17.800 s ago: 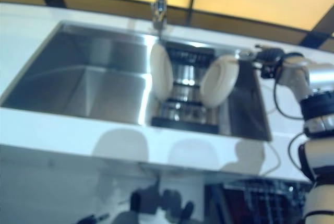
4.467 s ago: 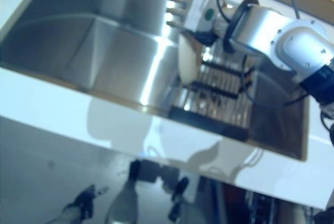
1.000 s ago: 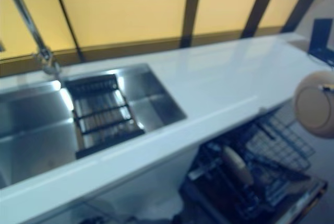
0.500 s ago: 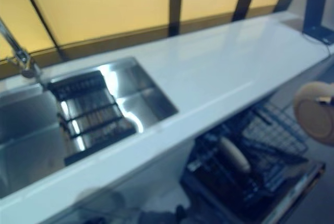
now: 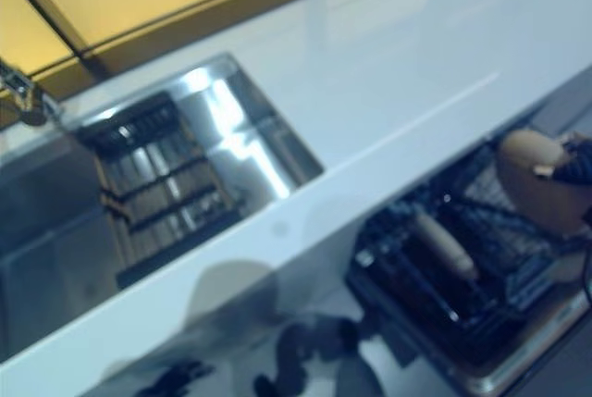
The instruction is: Take plates into dishwasher
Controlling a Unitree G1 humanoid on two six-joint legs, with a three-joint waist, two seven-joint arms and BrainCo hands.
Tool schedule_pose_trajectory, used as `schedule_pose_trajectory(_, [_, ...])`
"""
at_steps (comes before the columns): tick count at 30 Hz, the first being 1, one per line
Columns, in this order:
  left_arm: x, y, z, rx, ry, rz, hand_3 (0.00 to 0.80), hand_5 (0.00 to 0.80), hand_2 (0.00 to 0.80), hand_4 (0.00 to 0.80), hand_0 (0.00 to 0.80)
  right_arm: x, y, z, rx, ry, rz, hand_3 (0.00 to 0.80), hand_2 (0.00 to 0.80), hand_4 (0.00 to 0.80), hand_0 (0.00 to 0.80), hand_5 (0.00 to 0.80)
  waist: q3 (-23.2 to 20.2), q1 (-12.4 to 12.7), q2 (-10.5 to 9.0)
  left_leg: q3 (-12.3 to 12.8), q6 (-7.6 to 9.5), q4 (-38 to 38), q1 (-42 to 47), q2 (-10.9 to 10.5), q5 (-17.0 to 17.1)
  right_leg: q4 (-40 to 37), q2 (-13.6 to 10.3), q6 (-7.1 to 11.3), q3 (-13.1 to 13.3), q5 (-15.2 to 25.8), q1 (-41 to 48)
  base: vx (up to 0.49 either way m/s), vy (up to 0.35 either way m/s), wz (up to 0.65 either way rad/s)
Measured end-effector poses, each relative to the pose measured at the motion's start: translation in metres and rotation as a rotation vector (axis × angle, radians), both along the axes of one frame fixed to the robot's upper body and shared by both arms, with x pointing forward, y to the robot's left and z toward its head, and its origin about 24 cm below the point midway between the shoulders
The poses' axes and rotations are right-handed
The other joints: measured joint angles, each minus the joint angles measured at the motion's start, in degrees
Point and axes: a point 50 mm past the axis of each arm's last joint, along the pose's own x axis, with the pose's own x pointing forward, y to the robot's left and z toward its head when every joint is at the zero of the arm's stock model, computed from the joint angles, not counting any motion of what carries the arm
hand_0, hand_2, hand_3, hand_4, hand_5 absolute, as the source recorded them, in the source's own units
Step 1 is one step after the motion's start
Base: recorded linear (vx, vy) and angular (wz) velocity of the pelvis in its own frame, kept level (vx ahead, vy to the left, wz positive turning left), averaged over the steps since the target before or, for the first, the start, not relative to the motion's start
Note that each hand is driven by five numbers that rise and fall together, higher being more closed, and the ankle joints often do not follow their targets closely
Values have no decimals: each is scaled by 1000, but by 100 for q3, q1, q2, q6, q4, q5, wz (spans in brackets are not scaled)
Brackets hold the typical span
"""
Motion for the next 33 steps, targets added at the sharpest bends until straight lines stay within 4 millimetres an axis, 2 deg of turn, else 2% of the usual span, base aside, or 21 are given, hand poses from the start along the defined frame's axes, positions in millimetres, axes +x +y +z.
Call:
schedule_pose_trajectory(6, [14,-11,4,-42,-56,-18,0,0,0,0,0,1,-1,-4,-27,17,-25,800,800,800,800,800,363,-3,249,-21,33,1,-105,-75,17,8,-69,33,-1,21,-101,-4,5,0])
schedule_pose_trajectory(16, [20,-16,6,-53,-75,-40,0,0,0,0,0,0,-3,-8,-94,29,-62,800,800,800,800,800,482,-34,361,-51,92,-6,-127,-80,-13,-4,-116,50,-7,28,-117,-7,-3,1])
schedule_pose_trajectory(19, [20,-18,6,-64,-80,-43,0,0,0,0,0,0,-4,-7,-111,22,-66,800,800,800,800,800,523,-152,443,-95,118,-17,-221,-123,0,-4,-158,77,-25,40,-198,-20,-2,4])
schedule_pose_trajectory(24, [21,-21,6,-74,-81,-47,0,0,0,0,0,-1,-7,-4,-166,18,-82,800,800,800,800,800,587,-182,549,-119,102,-5,-223,-139,13,-4,-170,85,-16,44,-202,0,0,0])
schedule_pose_trajectory(33, [20,-21,6,-80,-81,-41,0,0,0,0,0,-2,-9,0,-254,9,-90,800,800,800,800,800,600,-220,572,-128,129,-24,-223,-139,-5,-3,-174,85,-18,44,-200,0,0,0])
